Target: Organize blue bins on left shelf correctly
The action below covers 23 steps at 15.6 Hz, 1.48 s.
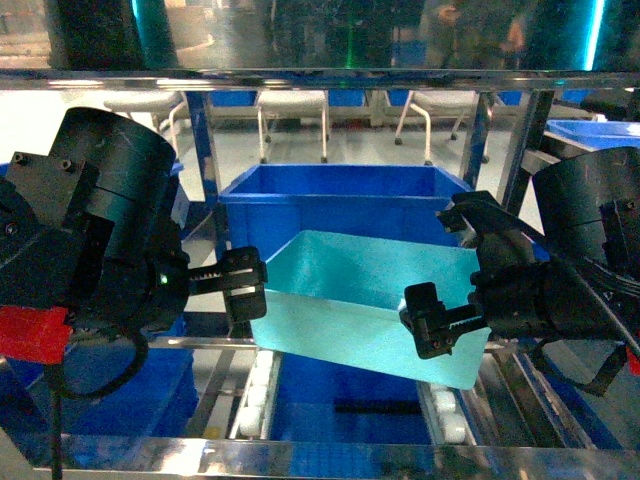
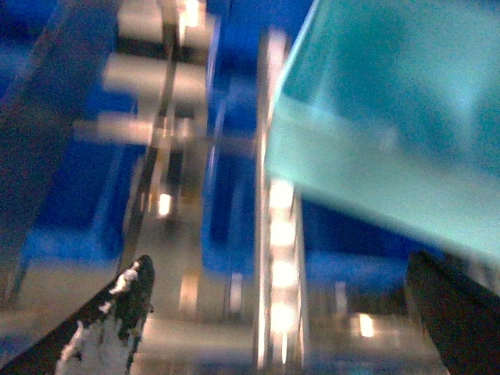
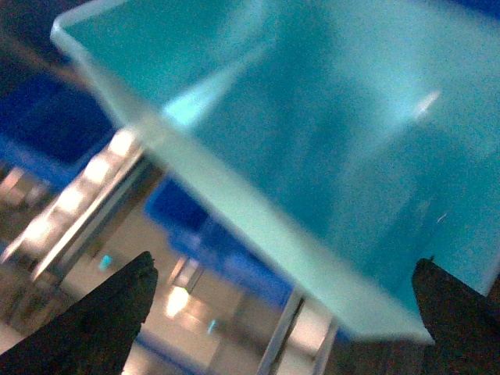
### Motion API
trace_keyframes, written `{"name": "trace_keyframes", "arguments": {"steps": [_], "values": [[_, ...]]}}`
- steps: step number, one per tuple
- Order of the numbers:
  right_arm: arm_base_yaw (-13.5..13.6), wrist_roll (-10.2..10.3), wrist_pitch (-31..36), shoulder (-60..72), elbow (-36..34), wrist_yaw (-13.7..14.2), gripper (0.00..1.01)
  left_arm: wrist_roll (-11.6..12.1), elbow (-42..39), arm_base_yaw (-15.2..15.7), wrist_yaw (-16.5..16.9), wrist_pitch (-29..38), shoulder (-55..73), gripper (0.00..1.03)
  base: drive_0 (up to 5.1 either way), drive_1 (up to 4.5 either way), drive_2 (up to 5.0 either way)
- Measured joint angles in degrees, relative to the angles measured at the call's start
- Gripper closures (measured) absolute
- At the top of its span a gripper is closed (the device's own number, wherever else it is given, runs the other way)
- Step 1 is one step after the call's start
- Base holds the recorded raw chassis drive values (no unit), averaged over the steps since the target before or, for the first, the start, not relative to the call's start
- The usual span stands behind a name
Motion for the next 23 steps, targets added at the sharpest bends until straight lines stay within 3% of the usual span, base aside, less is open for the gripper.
{"name": "trace_keyframes", "arguments": {"steps": [1, 4, 5, 6, 7, 8, 11, 14, 16, 17, 18, 19, 21, 22, 23], "values": [[0.66, 0.35, 7.63, 0.74, -1.68, 3.34, 0.07, 1.57, -3.02, 0.0, -1.88, 12.33, 1.36, 0.1, 0.0, 0.0, 0.0], [0.9, 1.11, 24.92, 1.79, -7.72, 14.88, 0.2, 7.32, -8.48, 0.42, -4.07, 28.09, 2.75, 0.21, 0.0, 0.0, 0.0], [0.83, 1.22, 28.83, 1.44, -10.38, 17.4, 0.24, 9.53, -12.59, 1.03, -4.0, 34.4, 2.69, 0.27, 0.0, 0.0, 0.0], [-0.07, 1.46, 35.71, 0.13, -16.83, 22.47, 0.33, 13.35, -19.04, 2.34, -3.67, 42.66, 1.86, 0.36, 0.0, 0.0, 0.0], [-2.23, 1.64, 42.66, -3.56, -23.76, 23.78, 0.46, 16.55, -25.38, 4.59, -3.02, 51.28, -1.66, 0.48, 0.0, 0.0, 0.0], [-3.87, 1.79, 45.57, -9.86, -28.2, 23.65, 0.59, 17.97, -28.61, 5.95, -2.19, 56.24, -7.91, 0.61, 0.0, 0.0, 0.0], [-5.9, 1.81, 45.05, -21.68, -40.96, 20.35, 0.97, 19.45, -39.26, 7.91, 1.4, 55.52, -18.78, 0.99, 0.0, 0.0, 0.0], [-8.2, 1.86, 45.72, -34.18, -48.3, 18.25, 0.99, 19.5, -45.22, 10.36, 3.37, 56.06, -31.26, 1.01, 0.0, 0.0, 0.0], [-9.33, 1.86, 45.33, -41.75, -52.74, 17.25, 0.99, 19.5, -48.61, 11.5, 4.61, 51.98, -39.23, 1.01, 0.0, 0.0, 0.0], [-9.97, 1.86, 43.74, -46.66, -54.1, 16.59, 0.99, 19.52, -50.07, 14.12, 7.58, 48.76, -43.87, 1.01, 0.0, 0.0, 0.0], [-12.87, 1.84, 40.92, -50.86, -55.36, 13.2, 0.99, 19.52, -51.06, 15.65, 8.52, 45.77, -47.91, 1.01, 0.0, 0.0, 0.0], [-13.94, 1.88, 37.73, -54.62, -56.63, 13.42, 0.99, 19.52, -51.34, 16.0, 8.57, 40.19, -52.78, 1.01, 0.0, 0.0, 0.0], [-13.75, 1.9, 31.19, -62.88, -58.12, 12.79, 0.99, 19.54, -51.36, 15.58, 9.05, 31.17, -64.04, 1.01, 0.0, 0.0, 0.0], [-13.75, 1.9, 23.41, -69.42, -57.96, 12.79, 0.99, 19.54, -51.74, 15.69, 8.94, 28.37, -67.71, 1.01, 0.0, 0.0, 0.0], [-13.75, 1.9, 19.63, -74.9, -57.96, 12.79, 0.99, 19.52, -52.48, 15.74, 8.98, 25.29, -70.42, 1.01, 0.0, 0.0, 0.0]]}}
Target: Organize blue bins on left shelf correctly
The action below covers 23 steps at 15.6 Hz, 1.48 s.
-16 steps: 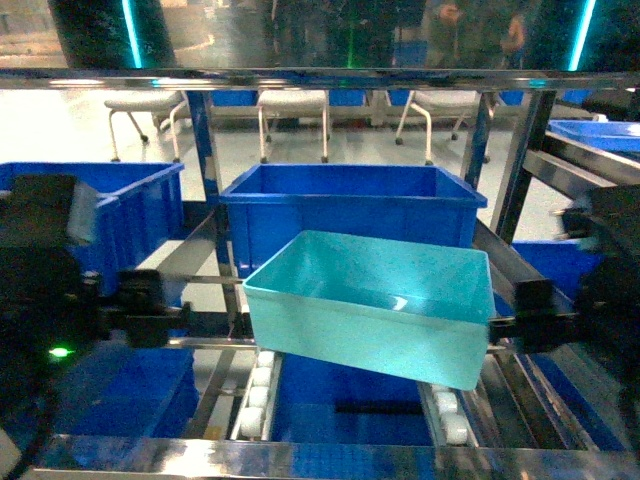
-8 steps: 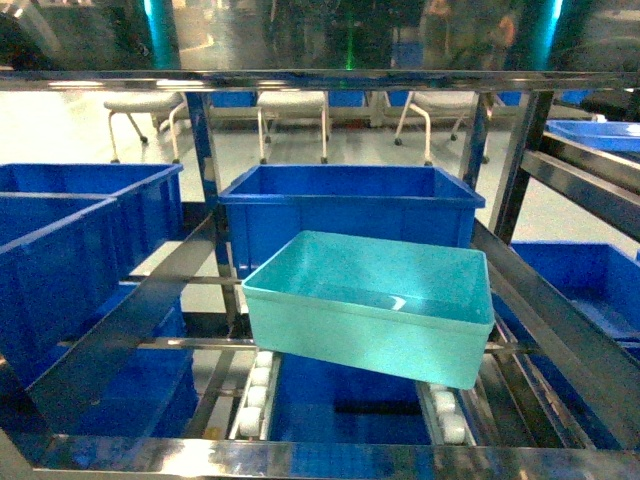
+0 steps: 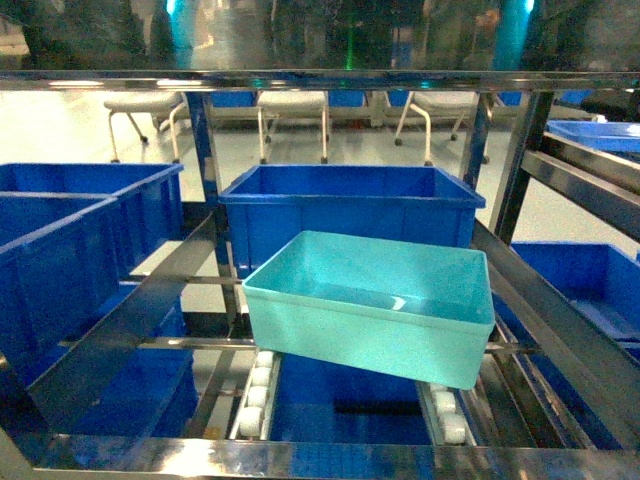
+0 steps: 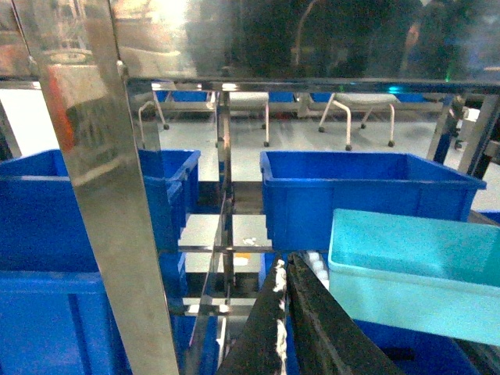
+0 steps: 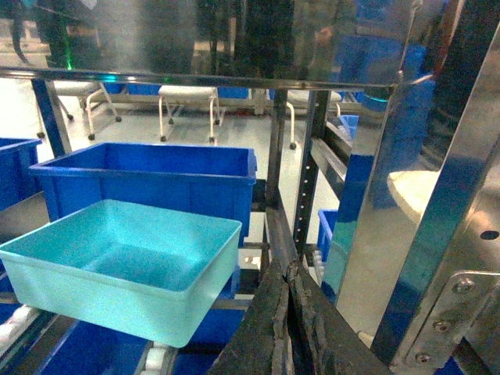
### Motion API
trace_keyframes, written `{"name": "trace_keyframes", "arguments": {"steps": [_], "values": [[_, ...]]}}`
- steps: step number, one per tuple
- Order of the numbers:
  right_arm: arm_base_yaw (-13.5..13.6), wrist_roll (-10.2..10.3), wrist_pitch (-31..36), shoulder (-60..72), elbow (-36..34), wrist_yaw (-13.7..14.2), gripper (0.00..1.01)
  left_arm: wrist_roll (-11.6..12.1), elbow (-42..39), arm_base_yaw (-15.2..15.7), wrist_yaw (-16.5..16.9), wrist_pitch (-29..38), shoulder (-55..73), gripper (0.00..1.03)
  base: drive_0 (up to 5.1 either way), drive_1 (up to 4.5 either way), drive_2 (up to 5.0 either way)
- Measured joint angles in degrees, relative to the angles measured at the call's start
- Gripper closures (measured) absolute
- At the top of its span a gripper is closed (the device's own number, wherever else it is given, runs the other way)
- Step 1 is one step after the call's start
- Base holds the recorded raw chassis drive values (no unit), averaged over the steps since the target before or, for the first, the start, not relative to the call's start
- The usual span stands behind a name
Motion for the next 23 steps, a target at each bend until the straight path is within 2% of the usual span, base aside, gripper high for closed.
{"name": "trace_keyframes", "arguments": {"steps": [9, 18, 19, 20, 21, 23], "values": [[0.0, 0.09, -23.04, -25.55, -1.05, 0.0, 0.99, 0.0, -0.63, 0.0, 0.02, -21.07, -23.34, 1.01, 0.0, 0.0, 0.0], [0.0, 0.09, -36.28, -38.99, -1.07, 0.0, 0.99, 0.02, -0.63, 0.0, 0.02, -32.76, -35.12, 1.01, 0.0, 0.0, 0.0], [0.0, 0.09, -37.18, -39.87, -1.07, 0.0, 0.99, 0.02, -0.55, 0.0, 0.02, -35.34, -36.92, 1.01, 0.0, 0.0, 0.0], [0.0, 0.09, -38.1, -40.83, -1.07, 0.02, 0.99, 0.0, -0.61, 0.0, 0.04, -43.78, -43.71, 1.01, 0.0, 0.0, 0.0], [0.0, 0.11, -46.12, -45.68, -1.03, -0.02, 0.99, 0.02, -0.33, 0.0, 0.04, -42.16, -44.81, 1.01, 0.0, 0.0, 0.0], [0.0, 0.13, -47.8, -50.23, -0.98, 0.04, 0.99, 0.02, -0.61, 0.0, 0.09, -43.41, -44.81, 1.01, 0.0, 0.0, 0.0]]}}
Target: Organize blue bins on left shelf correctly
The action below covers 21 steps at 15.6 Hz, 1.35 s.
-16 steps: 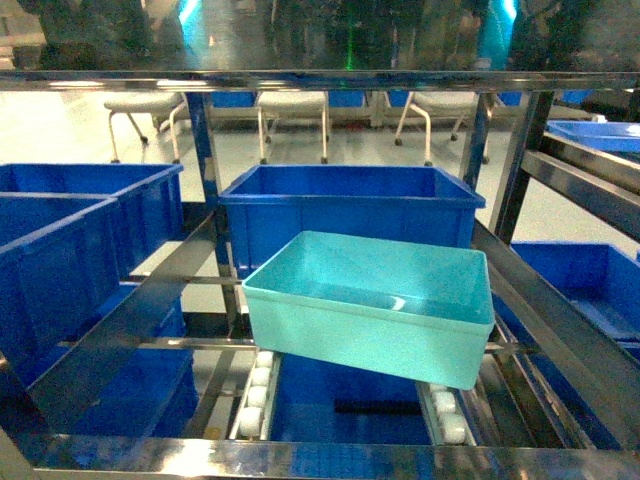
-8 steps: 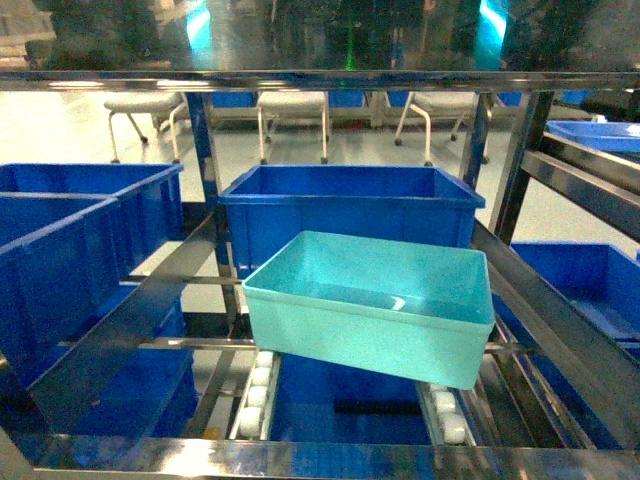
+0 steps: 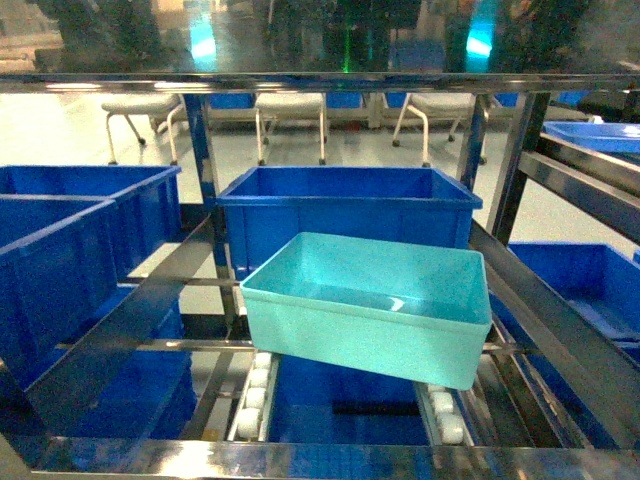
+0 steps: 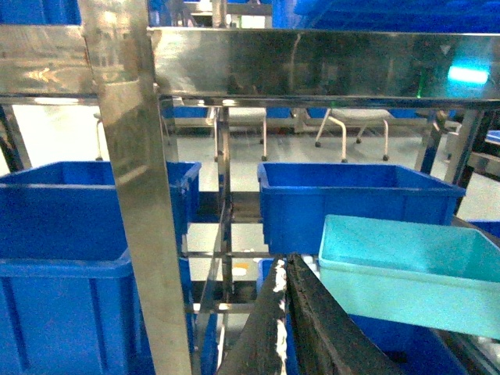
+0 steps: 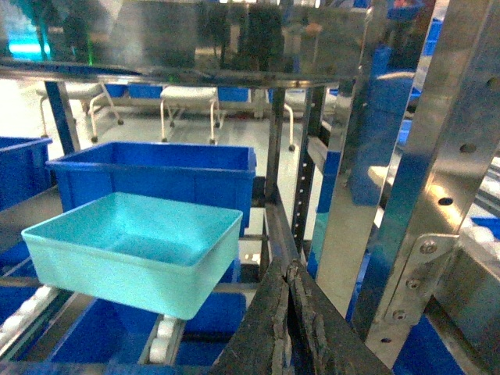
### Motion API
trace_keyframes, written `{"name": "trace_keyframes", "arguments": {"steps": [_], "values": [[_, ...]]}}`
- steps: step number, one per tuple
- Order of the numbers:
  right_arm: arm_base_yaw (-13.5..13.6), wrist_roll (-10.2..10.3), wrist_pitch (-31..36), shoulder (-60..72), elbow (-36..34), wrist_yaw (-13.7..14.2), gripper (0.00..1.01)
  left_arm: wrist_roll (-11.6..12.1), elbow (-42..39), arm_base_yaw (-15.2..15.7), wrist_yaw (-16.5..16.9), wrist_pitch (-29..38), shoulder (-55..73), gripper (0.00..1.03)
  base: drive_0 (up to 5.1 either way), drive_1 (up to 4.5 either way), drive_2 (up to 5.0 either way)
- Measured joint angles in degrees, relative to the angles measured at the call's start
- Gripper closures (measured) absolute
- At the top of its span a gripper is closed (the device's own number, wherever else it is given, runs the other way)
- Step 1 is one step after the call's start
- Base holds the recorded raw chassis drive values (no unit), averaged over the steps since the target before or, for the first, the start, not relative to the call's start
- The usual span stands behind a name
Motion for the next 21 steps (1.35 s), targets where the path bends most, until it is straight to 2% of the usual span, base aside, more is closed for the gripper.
{"name": "trace_keyframes", "arguments": {"steps": [3, 4, 11, 12, 21], "values": [[0.0, 0.0, -0.31, 0.04, -0.02, -0.04, 0.99, -0.02, 0.0, 0.0, -0.07, 0.15, -0.02, 1.01, 0.0, 0.0, 0.0], [0.0, -0.02, -0.28, 0.04, -0.04, -0.04, 0.92, -0.04, 0.0, 0.0, -0.07, 0.17, -0.02, 0.98, 0.0, 0.0, 0.0], [0.0, 0.0, -0.28, 0.04, -0.02, -0.04, 0.02, -0.02, 0.0, 0.0, -0.07, 0.17, -0.02, 0.08, 0.0, 0.0, 0.0], [0.0, 0.0, -0.28, 0.04, -0.04, -0.04, 0.03, 0.04, 0.0, 0.0, -0.07, 0.17, -0.02, 0.04, 0.0, 0.0, 0.0], [0.0, 0.0, -0.28, 0.04, -0.04, -0.04, 0.03, 0.04, 0.0, 0.0, -0.07, 0.17, -0.02, 0.05, 0.0, 0.0, 0.0]]}}
